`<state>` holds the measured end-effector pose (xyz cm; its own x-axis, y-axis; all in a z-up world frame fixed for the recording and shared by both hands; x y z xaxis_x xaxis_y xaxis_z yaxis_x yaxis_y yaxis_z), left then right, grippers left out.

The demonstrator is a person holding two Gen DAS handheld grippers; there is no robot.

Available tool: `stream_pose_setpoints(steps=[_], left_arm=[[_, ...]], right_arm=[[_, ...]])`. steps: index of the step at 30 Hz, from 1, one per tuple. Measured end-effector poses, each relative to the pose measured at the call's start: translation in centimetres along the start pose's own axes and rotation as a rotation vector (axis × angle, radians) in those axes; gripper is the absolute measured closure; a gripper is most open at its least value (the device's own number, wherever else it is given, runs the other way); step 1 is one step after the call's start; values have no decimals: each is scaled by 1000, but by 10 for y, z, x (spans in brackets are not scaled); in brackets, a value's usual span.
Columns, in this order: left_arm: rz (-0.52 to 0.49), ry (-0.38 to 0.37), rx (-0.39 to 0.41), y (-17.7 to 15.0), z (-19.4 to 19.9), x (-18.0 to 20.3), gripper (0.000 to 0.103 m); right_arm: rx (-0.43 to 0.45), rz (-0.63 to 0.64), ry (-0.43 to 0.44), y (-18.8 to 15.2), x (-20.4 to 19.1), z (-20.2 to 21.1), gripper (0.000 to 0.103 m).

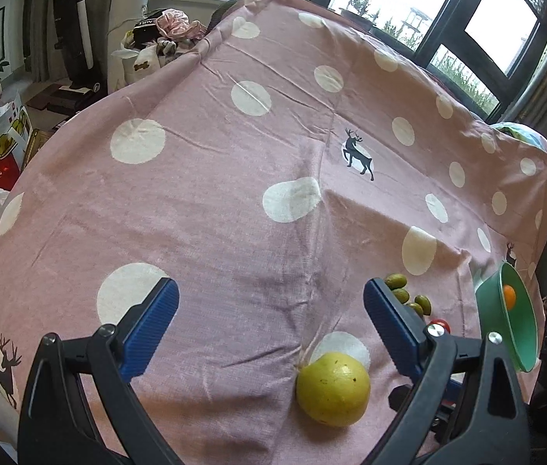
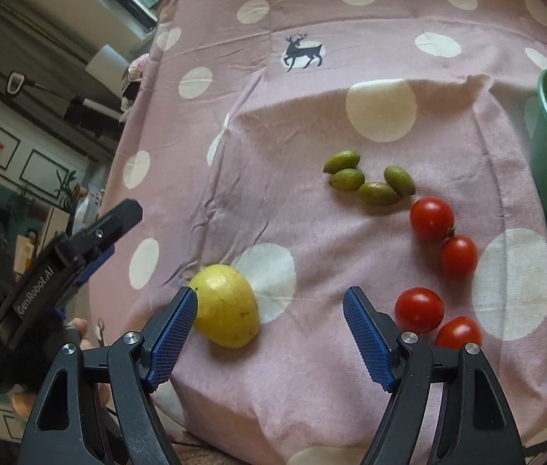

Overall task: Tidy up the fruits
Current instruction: 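Withdraw the right tool from the bowl toward the pomelo, then lower the open right tool around the yellow-green pomelo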

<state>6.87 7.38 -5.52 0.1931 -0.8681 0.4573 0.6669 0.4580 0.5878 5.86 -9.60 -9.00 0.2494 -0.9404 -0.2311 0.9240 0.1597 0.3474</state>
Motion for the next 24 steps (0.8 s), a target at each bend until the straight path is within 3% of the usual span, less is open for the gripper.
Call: stream_pose_setpoints(steps=[8, 16, 24], left_arm=[[28, -6, -9, -1, 0, -6, 7], [23, -27, -21, -3, 0, -8, 7], [11, -46, -36, -5, -3, -2, 7]], right_arm=[[-44, 62, 43, -5, -33, -22, 25], [-105, 29, 71, -6, -42, -45, 39], [-80, -6, 52, 0, -39, -47, 44]])
Point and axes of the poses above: each gripper's, at about its wrist camera, not at the fingertips, and z roughly against the way its jaws point, x to its right, y to its top, the point moved 9 cm from there along -z, roughly the way its jaws point, and after that the axes turned 12 degrees about -y, right-handed, at the moved point
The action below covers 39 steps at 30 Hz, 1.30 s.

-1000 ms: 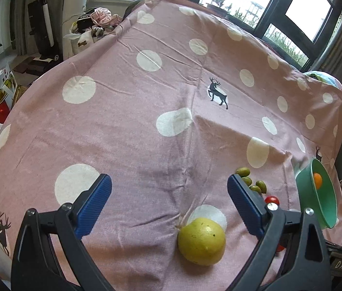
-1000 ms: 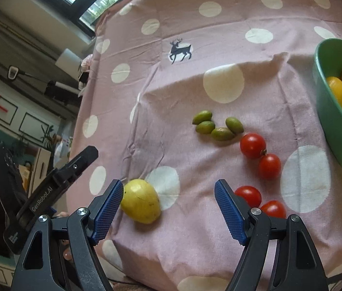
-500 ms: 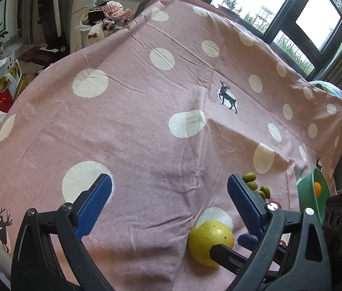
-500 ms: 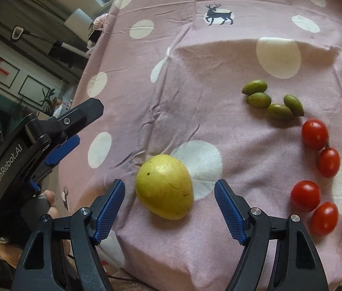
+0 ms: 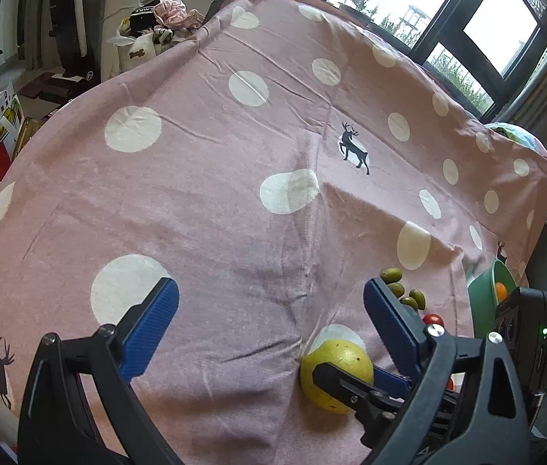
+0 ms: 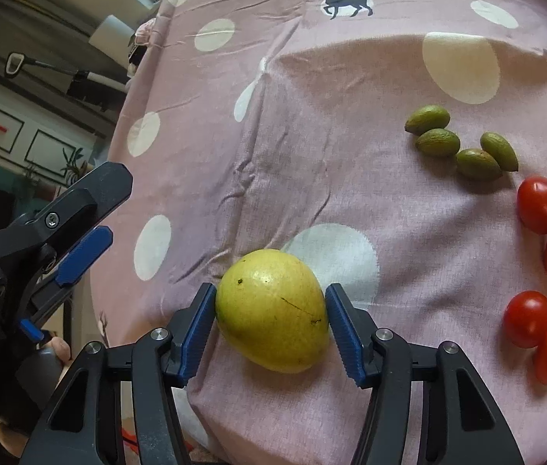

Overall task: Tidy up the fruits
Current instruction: 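Lower the open right tool around the yellow-green pomelo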

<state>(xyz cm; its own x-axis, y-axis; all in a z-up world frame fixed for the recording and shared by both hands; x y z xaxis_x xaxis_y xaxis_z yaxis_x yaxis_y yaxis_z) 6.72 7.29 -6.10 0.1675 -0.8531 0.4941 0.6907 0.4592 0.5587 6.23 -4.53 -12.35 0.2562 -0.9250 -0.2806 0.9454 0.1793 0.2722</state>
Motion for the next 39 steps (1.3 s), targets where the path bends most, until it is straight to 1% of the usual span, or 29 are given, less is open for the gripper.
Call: stream_pose_setpoints(steps=[2, 5, 11, 14, 18, 23, 29, 31, 35, 39], left_arm=[[-14, 5, -8, -2, -1, 3, 7], [-37, 4, -13, -4, -3, 8, 7], [-68, 12, -30, -9, -9, 19, 7], [-90, 16, -46, -13, -15, 26, 7], [-105, 13, -63, -18, -21, 34, 7], [-121, 21, -89, -25, -28, 41, 7], [-143, 36, -103, -28, -32, 46, 7], [-145, 35, -110, -30, -34, 47, 8], [-149, 0, -137, -35, -37, 53, 9], [-153, -69, -189, -46, -45, 67, 11]], right_arm=[[14, -19, -28, 2, 7, 3, 44], [57, -56, -84, 8, 24, 12, 44], [131, -147, -250, 18, 69, 33, 44], [147, -182, -287, 19, 88, 40, 44], [129, -204, -288, 18, 99, 37, 44], [110, -203, -282, 16, 100, 32, 44], [87, -235, -216, 16, 107, 32, 44], [92, -247, -197, 16, 107, 35, 44], [121, -266, -173, 18, 111, 45, 44], [131, -300, -135, 19, 117, 52, 44]])
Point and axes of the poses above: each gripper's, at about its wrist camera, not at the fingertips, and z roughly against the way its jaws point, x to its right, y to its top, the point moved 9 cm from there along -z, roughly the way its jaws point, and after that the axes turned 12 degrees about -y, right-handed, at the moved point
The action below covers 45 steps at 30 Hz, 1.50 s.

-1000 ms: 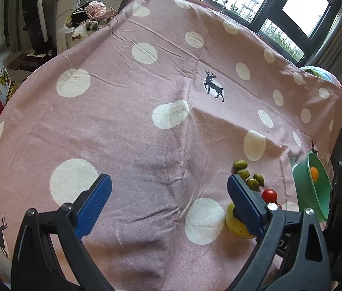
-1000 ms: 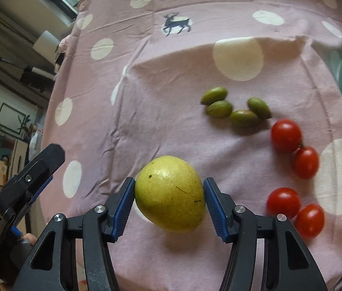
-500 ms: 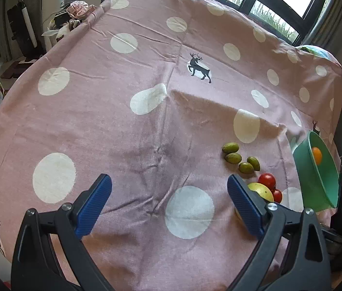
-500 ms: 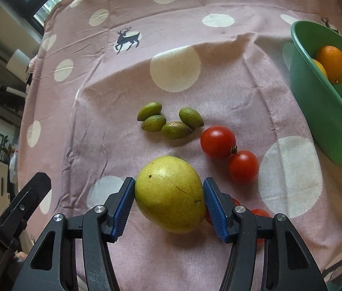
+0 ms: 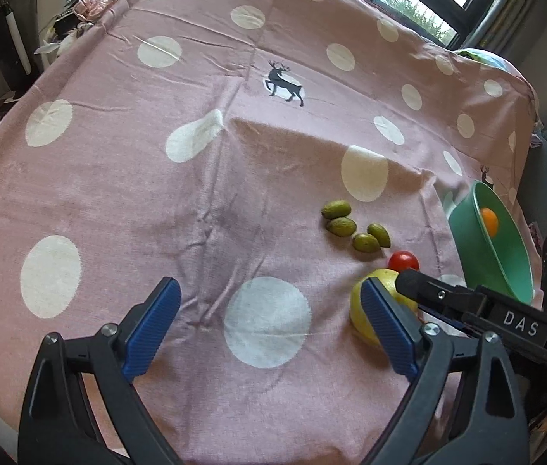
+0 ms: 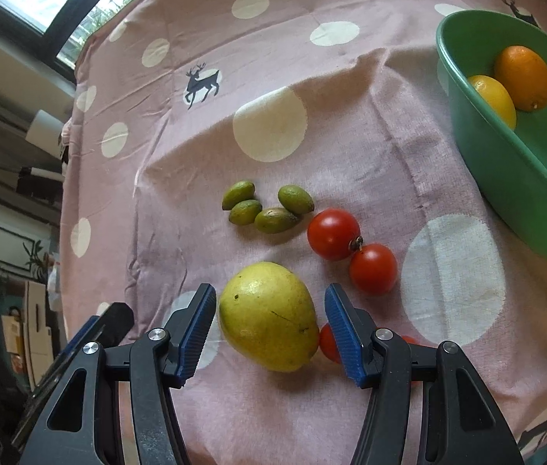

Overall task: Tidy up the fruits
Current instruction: 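Lower the open right tool around the yellow-green pomelo, then close the right tool's fingers on the pomelo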

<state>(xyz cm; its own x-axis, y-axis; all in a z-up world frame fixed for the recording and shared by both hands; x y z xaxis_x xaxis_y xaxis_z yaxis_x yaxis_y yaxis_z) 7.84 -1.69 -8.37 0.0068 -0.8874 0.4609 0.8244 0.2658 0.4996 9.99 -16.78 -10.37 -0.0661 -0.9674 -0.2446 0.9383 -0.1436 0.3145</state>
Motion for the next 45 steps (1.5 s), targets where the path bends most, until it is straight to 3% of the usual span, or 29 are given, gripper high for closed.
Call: stream_pose_setpoints(steps=[11, 19, 28, 37, 45], left_arm=[[-66, -102, -110, -21, -31, 47, 20], [-82, -120, -152, -29, -43, 60, 23], [-79, -137, -162, -30, -49, 64, 25], [-67, -193, -187, -35, -57, 72, 38], [-55, -201, -196, -37, -60, 72, 43]], right_arm=[[0, -67, 103, 6, 9, 7, 44], [-30, -81, 147, 5, 10, 3, 44], [-50, -67, 154, 2, 5, -2, 44], [-60, -46, 144, 0, 1, -4, 43], [-74, -43, 131, -2, 1, -10, 43]])
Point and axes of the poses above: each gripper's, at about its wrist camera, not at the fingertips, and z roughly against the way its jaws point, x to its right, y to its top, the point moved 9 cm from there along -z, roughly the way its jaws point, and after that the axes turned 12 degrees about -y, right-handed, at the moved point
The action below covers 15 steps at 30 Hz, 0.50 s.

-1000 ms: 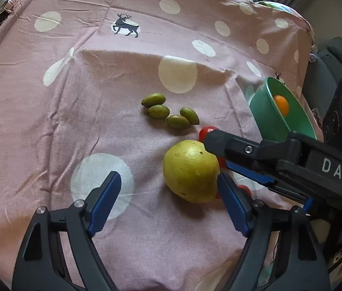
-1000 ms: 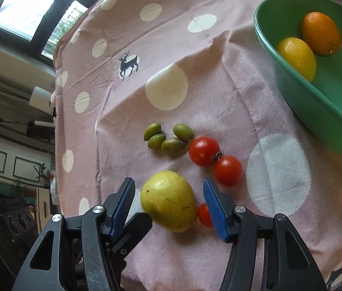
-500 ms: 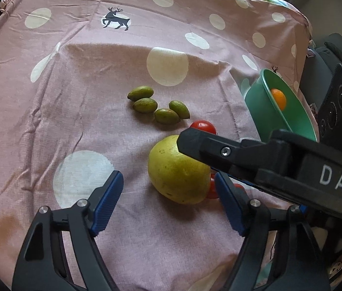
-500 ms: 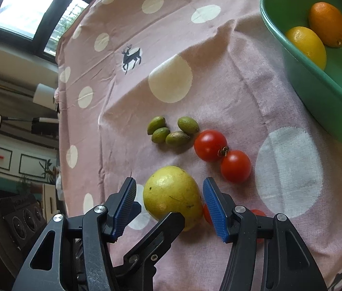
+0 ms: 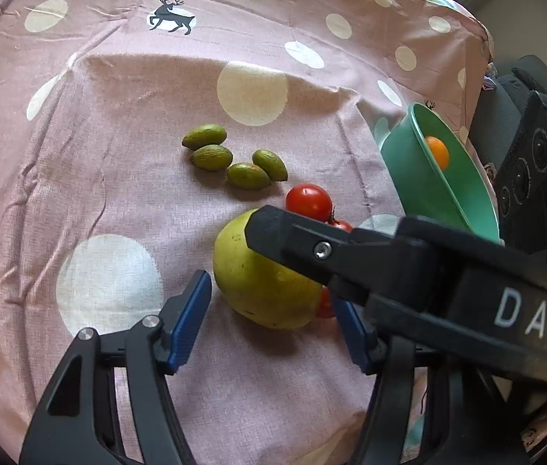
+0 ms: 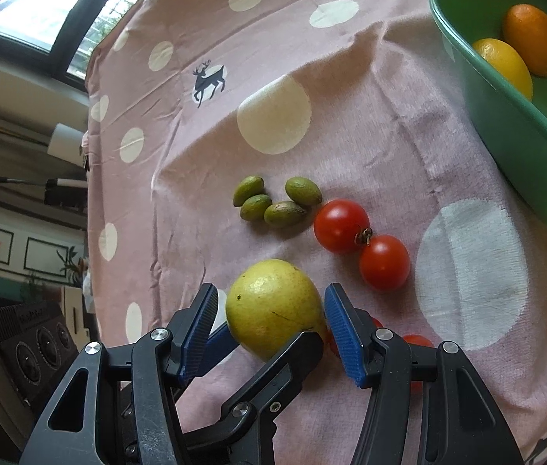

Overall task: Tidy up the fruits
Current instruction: 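Close the right tool's fingers on the pomelo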

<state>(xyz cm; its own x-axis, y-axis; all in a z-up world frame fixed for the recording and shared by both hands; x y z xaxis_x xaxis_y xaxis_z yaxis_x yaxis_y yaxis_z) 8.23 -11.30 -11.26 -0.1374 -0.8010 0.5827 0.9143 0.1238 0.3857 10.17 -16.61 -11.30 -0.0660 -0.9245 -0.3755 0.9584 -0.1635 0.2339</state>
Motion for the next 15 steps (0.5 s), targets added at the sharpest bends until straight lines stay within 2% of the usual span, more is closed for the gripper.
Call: stream_pose_setpoints(steps=[15], left_arm=[[24, -24, -15, -1, -4, -4, 45]], right_arm=[[-15, 7, -7, -1, -1, -7, 43]])
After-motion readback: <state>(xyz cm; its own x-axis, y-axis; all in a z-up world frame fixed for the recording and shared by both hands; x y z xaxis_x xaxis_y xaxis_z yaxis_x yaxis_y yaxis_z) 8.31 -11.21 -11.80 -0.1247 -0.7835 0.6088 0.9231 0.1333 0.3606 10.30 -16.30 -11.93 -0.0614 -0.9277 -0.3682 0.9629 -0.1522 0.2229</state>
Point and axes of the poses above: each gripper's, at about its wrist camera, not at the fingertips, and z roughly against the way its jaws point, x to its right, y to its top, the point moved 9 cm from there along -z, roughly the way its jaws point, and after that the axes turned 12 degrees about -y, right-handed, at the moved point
